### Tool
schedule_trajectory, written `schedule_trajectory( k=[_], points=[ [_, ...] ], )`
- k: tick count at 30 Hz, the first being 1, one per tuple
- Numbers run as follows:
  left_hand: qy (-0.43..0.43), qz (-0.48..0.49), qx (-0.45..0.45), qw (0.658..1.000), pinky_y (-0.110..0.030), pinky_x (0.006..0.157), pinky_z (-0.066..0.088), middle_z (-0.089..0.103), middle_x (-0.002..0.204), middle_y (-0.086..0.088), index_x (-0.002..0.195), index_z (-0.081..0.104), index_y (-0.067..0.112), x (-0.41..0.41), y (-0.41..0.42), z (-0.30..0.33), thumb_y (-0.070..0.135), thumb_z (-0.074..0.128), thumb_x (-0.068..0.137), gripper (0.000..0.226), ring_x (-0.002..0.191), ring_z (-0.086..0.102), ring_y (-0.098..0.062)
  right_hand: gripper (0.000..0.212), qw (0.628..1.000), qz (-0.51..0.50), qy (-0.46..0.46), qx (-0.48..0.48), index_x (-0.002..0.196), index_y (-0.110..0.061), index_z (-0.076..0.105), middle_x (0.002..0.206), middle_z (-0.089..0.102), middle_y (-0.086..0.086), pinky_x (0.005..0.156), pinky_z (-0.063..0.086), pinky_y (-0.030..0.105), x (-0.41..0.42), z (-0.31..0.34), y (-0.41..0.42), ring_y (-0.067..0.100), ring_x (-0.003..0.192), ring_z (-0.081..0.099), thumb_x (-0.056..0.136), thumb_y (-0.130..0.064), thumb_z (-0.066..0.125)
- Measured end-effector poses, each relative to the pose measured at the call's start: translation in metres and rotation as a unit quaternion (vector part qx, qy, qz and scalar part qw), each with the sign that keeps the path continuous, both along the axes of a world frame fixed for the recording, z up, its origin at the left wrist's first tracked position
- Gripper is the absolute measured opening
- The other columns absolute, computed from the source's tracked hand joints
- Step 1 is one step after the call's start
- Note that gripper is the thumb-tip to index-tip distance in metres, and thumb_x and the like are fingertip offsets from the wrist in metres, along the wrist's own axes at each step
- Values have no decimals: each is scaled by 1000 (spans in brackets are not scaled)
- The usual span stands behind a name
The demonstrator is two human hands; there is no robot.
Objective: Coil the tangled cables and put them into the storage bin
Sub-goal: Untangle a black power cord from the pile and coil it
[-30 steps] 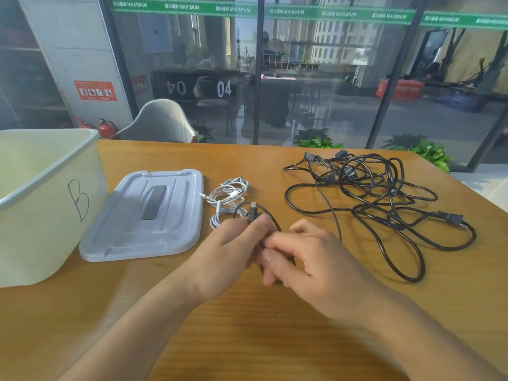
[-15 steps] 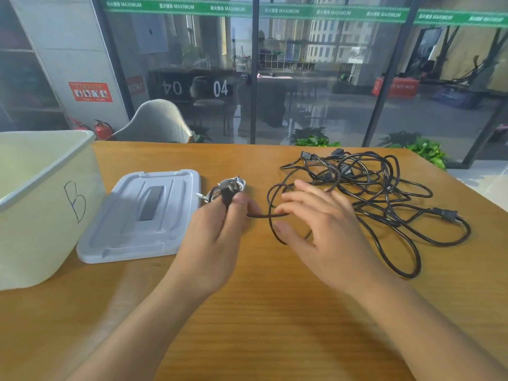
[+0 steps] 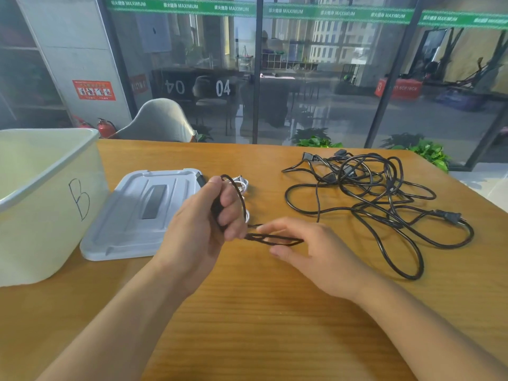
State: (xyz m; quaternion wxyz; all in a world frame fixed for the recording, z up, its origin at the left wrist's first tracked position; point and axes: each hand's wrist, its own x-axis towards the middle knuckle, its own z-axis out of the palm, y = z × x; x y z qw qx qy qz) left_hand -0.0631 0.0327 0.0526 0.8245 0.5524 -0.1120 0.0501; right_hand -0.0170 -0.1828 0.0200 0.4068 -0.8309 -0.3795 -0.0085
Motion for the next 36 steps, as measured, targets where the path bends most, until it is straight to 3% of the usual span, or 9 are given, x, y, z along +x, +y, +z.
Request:
schedule_trajectory(
  k=[4,8,12,17,21,24,27,29,36],
  points=[
    [18,19,34,999,-23,47,31,23,60,8,68,45,24,1,2,-2,37,42,103,37,49,20,-13,26,998,-22,36,41,116,-36,74,116,68,-19,89,51,16,6,5,-7,11,98,69,93,-25,78],
    [25,30,64,997,-28,47,19,21,58,9,67,42,23,1,3,-4,37,43,100,36,48,16,-14,14,999,-39,8,-2,103,-39,76,99,74,-25,83,46,8,7,7,-11,-2,98,68,96,-28,74],
    [28,40,75,996,-29,46,16,21,57,7,66,43,22,1,7,-4,38,51,93,32,48,16,-15,15,995,-93,-3,36,96,-39,70,91,72,-23,77,45,5,10,9,-14,-3,91,67,102,-26,66],
    [33,62,90,993,-26,44,18,20,56,7,63,43,22,3,10,-5,35,47,94,34,48,15,-15,13,975,-169,-11,141,97,-32,68,82,73,-9,67,53,17,17,9,-18,7,68,66,104,-25,60],
    [27,79,126,989,-26,45,19,19,57,4,63,45,20,1,7,-3,36,50,90,32,49,15,-18,15,969,-165,3,181,96,-31,70,79,72,-5,65,54,21,17,11,-17,9,64,64,105,-24,60],
    [36,135,231,963,-23,46,24,21,58,-2,63,63,18,1,5,-3,39,52,91,37,50,20,-18,11,981,-117,11,155,98,-30,71,81,74,-7,71,50,15,13,11,-17,6,74,67,103,-24,64],
    [21,172,356,918,-17,44,24,25,55,4,66,73,35,1,0,-11,39,64,100,35,49,25,-13,10,987,-77,28,139,99,-29,72,83,75,-9,77,48,10,6,9,-11,7,85,70,103,-24,64],
    [8,185,385,904,-14,44,27,29,49,13,67,72,35,3,0,-16,33,70,98,31,46,28,-9,9,988,-61,28,136,100,-27,72,84,75,-8,79,47,10,3,9,-8,7,87,70,103,-24,64],
    [-8,226,437,871,-15,45,32,37,43,12,79,70,30,9,11,-21,30,79,89,13,41,38,-7,9,980,3,99,171,99,-27,76,85,73,-8,81,50,17,-2,8,-5,7,85,66,100,-21,68]
  ],
)
